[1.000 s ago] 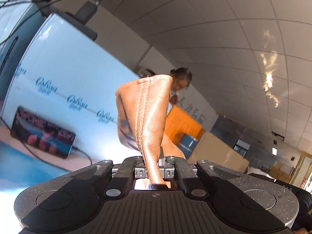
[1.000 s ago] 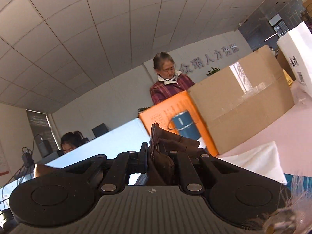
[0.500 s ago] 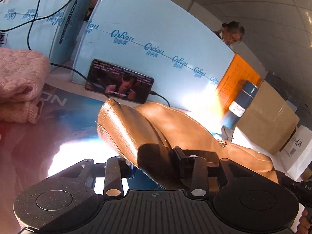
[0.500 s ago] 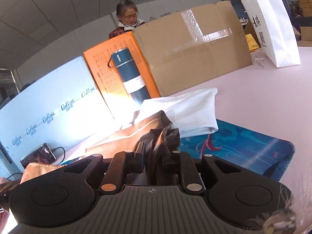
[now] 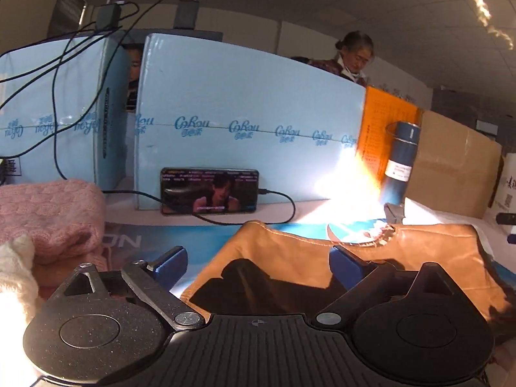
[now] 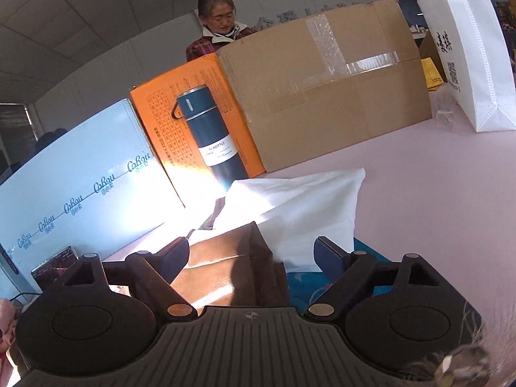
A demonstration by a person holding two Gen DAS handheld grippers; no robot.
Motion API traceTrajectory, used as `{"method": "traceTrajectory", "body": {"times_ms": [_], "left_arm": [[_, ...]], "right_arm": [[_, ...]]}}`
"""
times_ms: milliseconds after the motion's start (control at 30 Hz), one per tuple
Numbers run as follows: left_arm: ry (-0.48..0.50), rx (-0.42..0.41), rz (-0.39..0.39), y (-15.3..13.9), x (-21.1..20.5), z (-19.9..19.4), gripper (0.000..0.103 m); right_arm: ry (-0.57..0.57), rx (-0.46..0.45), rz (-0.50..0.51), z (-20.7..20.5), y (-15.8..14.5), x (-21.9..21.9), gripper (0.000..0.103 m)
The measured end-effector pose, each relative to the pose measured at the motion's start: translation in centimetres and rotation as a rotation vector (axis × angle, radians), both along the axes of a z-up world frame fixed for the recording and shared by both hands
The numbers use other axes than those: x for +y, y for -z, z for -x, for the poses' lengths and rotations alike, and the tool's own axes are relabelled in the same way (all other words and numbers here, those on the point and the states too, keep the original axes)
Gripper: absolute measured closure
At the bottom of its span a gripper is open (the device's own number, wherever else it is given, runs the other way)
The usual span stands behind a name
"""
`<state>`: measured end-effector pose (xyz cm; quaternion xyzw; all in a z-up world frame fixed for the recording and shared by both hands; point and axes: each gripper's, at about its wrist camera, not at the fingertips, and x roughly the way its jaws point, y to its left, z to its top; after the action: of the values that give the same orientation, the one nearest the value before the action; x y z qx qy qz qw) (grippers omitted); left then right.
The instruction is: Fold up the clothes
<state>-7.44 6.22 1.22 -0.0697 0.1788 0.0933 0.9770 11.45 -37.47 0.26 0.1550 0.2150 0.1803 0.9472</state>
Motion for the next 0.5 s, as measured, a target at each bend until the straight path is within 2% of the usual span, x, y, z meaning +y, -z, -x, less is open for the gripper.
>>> {"method": "traceTrajectory", "body": {"times_ms": [100,200,300,500], "left_arm": [[0.082,0.070,-0.056,0.6,-1.6,-0.8,0.006],[0.146,0.148,-0.126,1.5,-2.9,-1.4,0.006],[0.202,0.219,-0.188,2.1,-3.8,-1.6,0.006],[0.374,0.248,-0.233,1.2,-4.1,0.0,0.004]], "right_arm": [[-0.087,0.000,0.044,-1.9,-0.2,0.7,0.006],[-0.170,0.023,0.080,-3.8,0.0,1.4,0.006],[-0.245,0.064,0.061,-5.3,0.7,1.9,0.006],[-0.291,0.094,0.088,-6.3,1.8,3.2,0.006]]}}
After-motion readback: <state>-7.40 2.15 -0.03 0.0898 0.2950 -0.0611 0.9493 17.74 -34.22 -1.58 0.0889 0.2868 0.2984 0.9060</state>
